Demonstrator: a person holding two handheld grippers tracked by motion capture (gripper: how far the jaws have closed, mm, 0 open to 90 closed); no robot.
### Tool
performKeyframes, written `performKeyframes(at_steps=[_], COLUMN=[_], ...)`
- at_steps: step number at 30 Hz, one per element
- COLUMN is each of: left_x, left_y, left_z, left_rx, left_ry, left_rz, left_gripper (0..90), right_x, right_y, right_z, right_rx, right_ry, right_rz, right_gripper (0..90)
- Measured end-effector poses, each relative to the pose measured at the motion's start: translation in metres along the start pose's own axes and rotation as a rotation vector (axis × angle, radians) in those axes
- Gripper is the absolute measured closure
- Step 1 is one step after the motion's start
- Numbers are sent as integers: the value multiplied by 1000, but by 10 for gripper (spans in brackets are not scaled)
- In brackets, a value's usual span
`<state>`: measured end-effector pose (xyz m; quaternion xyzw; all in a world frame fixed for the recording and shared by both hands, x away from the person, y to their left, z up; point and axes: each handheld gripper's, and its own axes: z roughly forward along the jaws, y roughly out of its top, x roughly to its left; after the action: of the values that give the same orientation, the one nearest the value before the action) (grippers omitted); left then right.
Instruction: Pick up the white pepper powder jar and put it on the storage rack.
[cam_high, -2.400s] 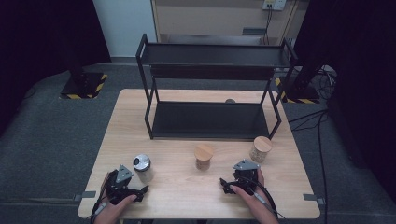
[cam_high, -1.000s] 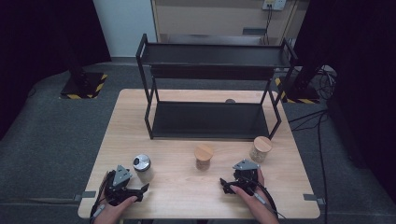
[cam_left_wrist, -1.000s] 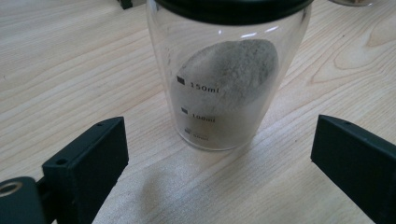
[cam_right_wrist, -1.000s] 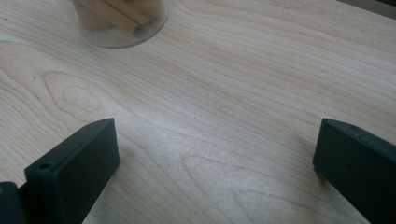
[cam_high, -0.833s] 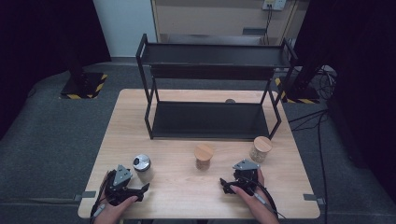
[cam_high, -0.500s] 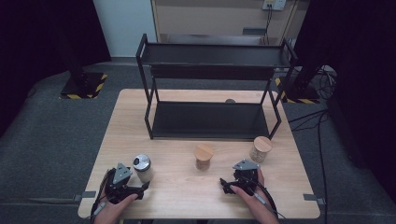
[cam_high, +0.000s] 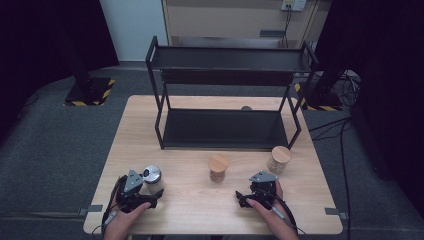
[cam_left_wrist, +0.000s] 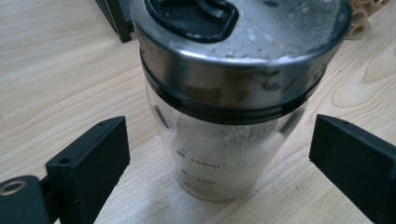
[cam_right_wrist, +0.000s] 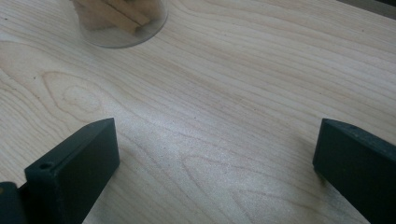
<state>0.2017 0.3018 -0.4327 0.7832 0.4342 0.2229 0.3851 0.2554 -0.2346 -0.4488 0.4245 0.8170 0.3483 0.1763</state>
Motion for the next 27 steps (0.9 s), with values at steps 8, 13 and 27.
performKeyframes(at_steps=[8,13,27], left_x=[0,0,8], left_y=[1,0,-10], left_z=[6,10,15], left_rx=[-13,-18,-62], left_ry=[-1,3,-30], left_rz=[14,19,-2], left_gripper=[40,65,285], right_x=[0,0,0], right_y=[0,0,0], right_z=[0,0,0], right_rx=[0,0,0], right_ry=[0,0,0], right_rz=[0,0,0], right_gripper=[5,5,5])
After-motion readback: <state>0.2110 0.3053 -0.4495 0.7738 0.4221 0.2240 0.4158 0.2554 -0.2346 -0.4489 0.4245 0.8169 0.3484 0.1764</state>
